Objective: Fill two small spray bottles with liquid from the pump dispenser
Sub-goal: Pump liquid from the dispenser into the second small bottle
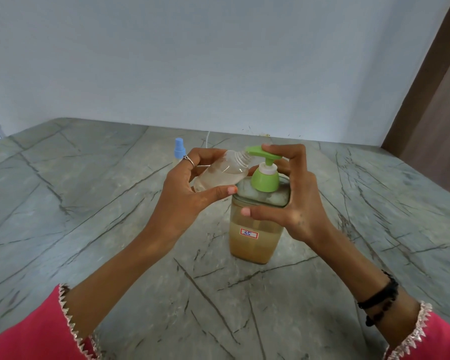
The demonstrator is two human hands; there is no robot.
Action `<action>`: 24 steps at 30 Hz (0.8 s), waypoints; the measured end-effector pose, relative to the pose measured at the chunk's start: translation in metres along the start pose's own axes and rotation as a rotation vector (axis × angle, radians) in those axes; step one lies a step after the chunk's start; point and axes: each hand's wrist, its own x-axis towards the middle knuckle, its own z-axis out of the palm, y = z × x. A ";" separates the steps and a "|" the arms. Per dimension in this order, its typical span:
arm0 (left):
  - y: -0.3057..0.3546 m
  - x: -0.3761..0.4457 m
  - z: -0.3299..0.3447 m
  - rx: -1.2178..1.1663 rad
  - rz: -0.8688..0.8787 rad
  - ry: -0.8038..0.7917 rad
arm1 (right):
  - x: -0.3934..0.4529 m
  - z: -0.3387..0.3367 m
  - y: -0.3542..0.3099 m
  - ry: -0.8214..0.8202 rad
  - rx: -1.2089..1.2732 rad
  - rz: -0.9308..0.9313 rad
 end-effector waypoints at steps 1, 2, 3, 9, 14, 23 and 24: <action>0.001 0.000 0.000 0.000 -0.001 0.000 | 0.000 0.000 -0.001 0.004 0.006 0.009; 0.001 0.000 0.000 0.000 -0.002 0.001 | 0.000 0.000 -0.001 0.006 0.011 0.018; 0.001 0.001 0.000 -0.001 -0.002 0.002 | 0.000 0.000 -0.001 0.003 0.012 0.024; 0.000 0.000 0.001 -0.006 0.005 0.007 | -0.006 0.000 0.004 -0.028 -0.019 0.031; -0.001 -0.001 0.000 -0.006 0.013 0.007 | -0.007 -0.001 0.004 -0.049 -0.078 0.028; 0.000 -0.001 0.002 -0.004 0.005 0.005 | -0.005 -0.005 0.004 -0.101 -0.005 0.020; 0.000 -0.001 0.002 0.000 0.005 0.004 | -0.005 -0.005 0.004 -0.106 0.004 0.023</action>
